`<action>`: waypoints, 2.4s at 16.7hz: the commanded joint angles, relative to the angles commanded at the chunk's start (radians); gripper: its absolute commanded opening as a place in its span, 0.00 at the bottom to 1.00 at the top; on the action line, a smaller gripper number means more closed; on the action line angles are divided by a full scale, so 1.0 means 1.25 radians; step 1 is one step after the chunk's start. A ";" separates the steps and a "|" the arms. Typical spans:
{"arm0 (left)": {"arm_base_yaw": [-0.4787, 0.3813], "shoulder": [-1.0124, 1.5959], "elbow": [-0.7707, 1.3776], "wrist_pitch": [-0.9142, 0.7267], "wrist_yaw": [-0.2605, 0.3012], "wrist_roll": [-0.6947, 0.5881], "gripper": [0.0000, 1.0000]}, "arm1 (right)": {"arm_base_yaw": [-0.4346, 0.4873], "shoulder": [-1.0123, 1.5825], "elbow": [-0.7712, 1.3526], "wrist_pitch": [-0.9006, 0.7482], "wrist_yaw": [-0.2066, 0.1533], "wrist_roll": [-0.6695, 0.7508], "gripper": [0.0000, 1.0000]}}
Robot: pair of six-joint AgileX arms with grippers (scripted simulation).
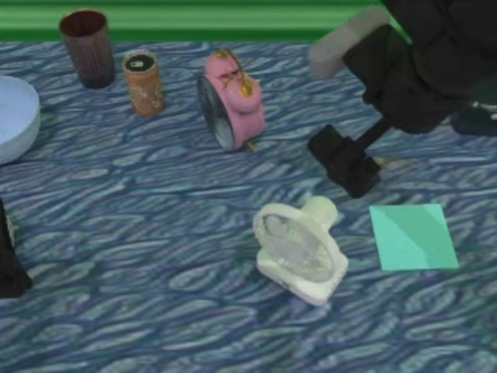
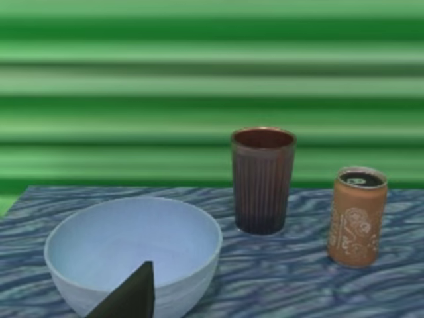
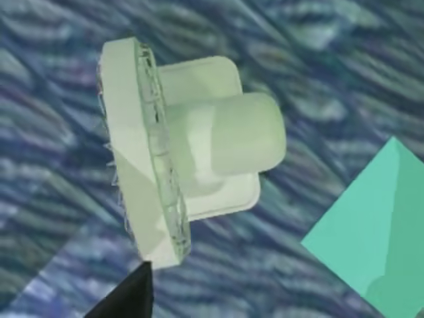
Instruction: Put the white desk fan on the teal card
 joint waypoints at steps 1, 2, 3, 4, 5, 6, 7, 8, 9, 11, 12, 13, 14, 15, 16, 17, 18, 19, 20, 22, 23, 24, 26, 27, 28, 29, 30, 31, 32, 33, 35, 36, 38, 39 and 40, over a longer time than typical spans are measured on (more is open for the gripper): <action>0.000 0.000 0.000 0.000 0.000 0.000 1.00 | 0.023 0.065 0.060 -0.043 0.000 -0.005 1.00; 0.000 0.000 0.000 0.000 0.000 0.000 1.00 | 0.044 0.125 0.114 -0.083 0.000 -0.010 1.00; 0.000 0.000 0.000 0.000 0.000 0.000 1.00 | 0.063 0.177 0.161 -0.120 0.000 -0.015 1.00; 0.000 0.000 0.000 0.000 0.000 0.000 1.00 | 0.079 0.223 0.200 -0.153 0.000 -0.019 1.00; 0.000 0.000 0.000 0.000 0.000 0.000 1.00 | 0.093 0.261 0.233 -0.181 0.000 -0.023 1.00; 0.000 0.000 0.000 0.000 0.000 0.000 1.00 | 0.105 0.290 0.258 -0.204 0.000 -0.026 1.00; 0.000 0.000 0.000 0.000 0.000 0.000 1.00 | 0.113 0.312 0.276 -0.221 0.000 -0.028 1.00; 0.000 0.000 0.000 0.000 0.000 0.000 1.00 | 0.118 0.325 0.286 -0.231 0.000 -0.030 1.00; 0.000 0.000 0.000 0.000 0.000 0.000 1.00 | 0.120 0.330 0.290 -0.235 0.000 -0.030 1.00; 0.000 0.000 0.000 0.000 0.000 0.000 1.00 | 0.120 0.330 0.290 -0.235 0.000 -0.030 1.00; 0.000 0.000 0.000 0.000 0.000 0.000 1.00 | 0.120 0.330 0.290 -0.235 0.000 -0.030 1.00; 0.000 0.000 0.000 0.000 0.000 0.000 1.00 | 0.116 0.329 0.288 -0.233 0.000 -0.030 1.00; 0.000 0.000 0.000 0.000 0.000 0.000 1.00 | 0.117 0.329 0.285 -0.231 0.000 -0.030 1.00; 0.000 0.000 0.000 0.000 0.000 0.000 1.00 | 0.118 0.329 0.274 -0.220 0.000 -0.031 1.00; 0.000 0.000 0.000 0.000 0.000 0.000 1.00 | 0.119 0.329 0.256 -0.202 0.000 -0.032 1.00; 0.000 0.000 0.000 0.000 0.000 0.000 1.00 | 0.119 0.329 0.234 -0.180 0.000 -0.031 1.00; 0.000 0.000 0.000 0.000 0.000 0.000 1.00 | 0.119 0.329 0.209 -0.156 0.000 -0.030 1.00; 0.000 0.000 0.000 0.000 0.000 0.000 1.00 | 0.120 0.329 0.184 -0.130 0.000 -0.030 1.00; 0.000 0.000 0.000 0.000 0.000 0.000 1.00 | 0.121 0.329 0.161 -0.106 0.000 -0.029 1.00; 0.000 0.000 0.000 0.000 0.000 0.000 1.00 | 0.121 0.330 0.134 -0.079 0.000 -0.029 1.00; 0.000 0.000 0.000 0.000 0.000 0.000 1.00 | 0.121 0.330 0.132 -0.077 0.000 -0.029 1.00; 0.000 0.000 0.000 0.000 0.000 0.000 1.00 | 0.121 0.330 0.132 -0.077 0.000 -0.029 1.00; 0.000 0.000 0.000 0.000 0.000 0.000 1.00 | 0.121 0.330 0.132 -0.077 0.000 -0.029 1.00; 0.000 0.000 0.000 0.000 0.000 0.000 1.00 | 0.121 0.330 0.132 -0.077 0.000 -0.029 0.92; 0.000 0.000 0.000 0.000 0.000 0.000 1.00 | 0.121 0.330 0.132 -0.077 0.000 -0.029 0.85; 0.000 0.000 0.000 0.000 0.000 0.000 1.00 | 0.121 0.330 0.132 -0.077 0.000 -0.029 0.77; 0.000 0.000 0.000 0.000 0.000 0.000 1.00 | 0.121 0.330 0.132 -0.077 0.000 -0.029 0.70; 0.000 0.000 0.000 0.000 0.000 0.000 1.00 | 0.121 0.330 0.132 -0.077 0.000 -0.029 0.62; 0.000 0.000 0.000 0.000 0.000 0.000 1.00 | 0.121 0.330 0.132 -0.077 0.000 -0.029 0.55; 0.000 0.000 0.000 0.000 0.000 0.000 1.00 | 0.121 0.330 0.132 -0.077 0.000 -0.029 0.47; 0.000 0.000 0.000 0.000 0.000 0.000 1.00 | 0.121 0.330 0.132 -0.077 0.000 -0.029 0.32; 0.000 0.000 0.000 0.000 0.000 0.000 1.00 | 0.121 0.330 0.132 -0.077 0.000 -0.029 0.25; 0.000 0.000 0.000 0.000 0.000 0.000 1.00 | 0.121 0.330 0.132 -0.077 0.000 -0.029 0.10; 0.000 0.000 0.000 0.000 0.000 0.000 1.00 | 0.121 0.330 0.132 -0.077 0.000 -0.029 0.02; 0.000 0.000 0.000 0.000 0.000 0.000 1.00 | 0.121 0.330 0.132 -0.077 0.000 -0.029 0.00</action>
